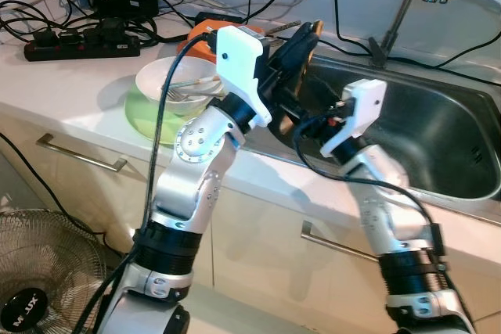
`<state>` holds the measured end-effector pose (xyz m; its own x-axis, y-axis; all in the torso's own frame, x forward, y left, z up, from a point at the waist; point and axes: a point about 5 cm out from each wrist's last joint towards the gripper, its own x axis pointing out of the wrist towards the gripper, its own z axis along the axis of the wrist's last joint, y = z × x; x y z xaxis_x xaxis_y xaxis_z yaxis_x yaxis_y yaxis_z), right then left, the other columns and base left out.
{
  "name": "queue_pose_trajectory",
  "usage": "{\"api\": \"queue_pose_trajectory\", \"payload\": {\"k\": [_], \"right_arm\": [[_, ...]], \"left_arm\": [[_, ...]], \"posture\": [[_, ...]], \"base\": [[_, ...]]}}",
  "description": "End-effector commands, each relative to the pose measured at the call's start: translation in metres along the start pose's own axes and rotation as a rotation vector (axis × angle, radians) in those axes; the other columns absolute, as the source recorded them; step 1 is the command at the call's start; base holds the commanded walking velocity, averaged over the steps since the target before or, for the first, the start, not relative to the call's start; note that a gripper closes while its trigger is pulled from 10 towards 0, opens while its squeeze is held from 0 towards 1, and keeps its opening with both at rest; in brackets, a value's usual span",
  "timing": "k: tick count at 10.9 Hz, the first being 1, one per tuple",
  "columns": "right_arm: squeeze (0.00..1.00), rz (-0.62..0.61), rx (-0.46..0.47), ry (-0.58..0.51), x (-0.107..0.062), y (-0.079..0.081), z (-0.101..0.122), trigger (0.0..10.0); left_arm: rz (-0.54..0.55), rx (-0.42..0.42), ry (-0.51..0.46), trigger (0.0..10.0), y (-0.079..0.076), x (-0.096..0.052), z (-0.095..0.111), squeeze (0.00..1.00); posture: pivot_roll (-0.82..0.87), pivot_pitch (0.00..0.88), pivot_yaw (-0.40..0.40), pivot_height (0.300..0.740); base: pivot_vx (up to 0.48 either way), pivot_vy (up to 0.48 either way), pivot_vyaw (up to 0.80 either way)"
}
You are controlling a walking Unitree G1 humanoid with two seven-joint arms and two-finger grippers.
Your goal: Kitchen organization
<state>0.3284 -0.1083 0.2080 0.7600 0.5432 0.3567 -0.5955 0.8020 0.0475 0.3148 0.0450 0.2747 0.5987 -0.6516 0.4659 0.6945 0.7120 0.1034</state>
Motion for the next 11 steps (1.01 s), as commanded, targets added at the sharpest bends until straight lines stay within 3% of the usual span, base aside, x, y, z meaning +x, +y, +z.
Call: {"api": "queue_pose_trajectory", "payload": {"k": [1, 7, 8, 9, 11], "right_arm": [[0.0, 0.025, 0.003, -0.013, -0.001, 0.002, 0.004, 10.0], [0.0, 0.005, -0.015, 0.026, 0.002, 0.006, -0.007, 10.0], [0.0, -0.015, -0.034, 0.044, 0.002, 0.004, -0.01, 2.9], [0.0, -0.007, -0.038, 0.044, 0.001, 0.005, -0.011, 0.0], [0.0, -0.004, -0.039, 0.046, 0.002, 0.006, -0.012, 0.0]], "left_arm": [[-0.014, -0.004, 0.001, 10.0, -0.002, 0.0, 0.001, 0.0], [-0.047, -0.029, 0.002, 10.0, -0.008, 0.001, 0.001, 0.0], [-0.051, -0.031, 0.003, 10.0, -0.008, 0.001, 0.001, 0.0], [-0.053, -0.032, 0.003, 10.0, -0.008, 0.002, 0.001, 0.0], [-0.055, -0.034, 0.004, 10.0, -0.008, 0.002, 0.001, 0.0]], "posture": [[0.21, 0.022, -0.038, 0.74], [0.22, 0.015, -0.037, 0.74], [0.22, 0.015, -0.035, 0.74], [0.22, 0.015, -0.034, 0.74], [0.21, 0.016, -0.028, 0.74]], "base": [[0.0, 0.0, 0.0], [0.0, 0.0, 0.0], [0.0, 0.0, 0.0], [0.0, 0.0, 0.0], [0.0, 0.0, 0.0]]}}
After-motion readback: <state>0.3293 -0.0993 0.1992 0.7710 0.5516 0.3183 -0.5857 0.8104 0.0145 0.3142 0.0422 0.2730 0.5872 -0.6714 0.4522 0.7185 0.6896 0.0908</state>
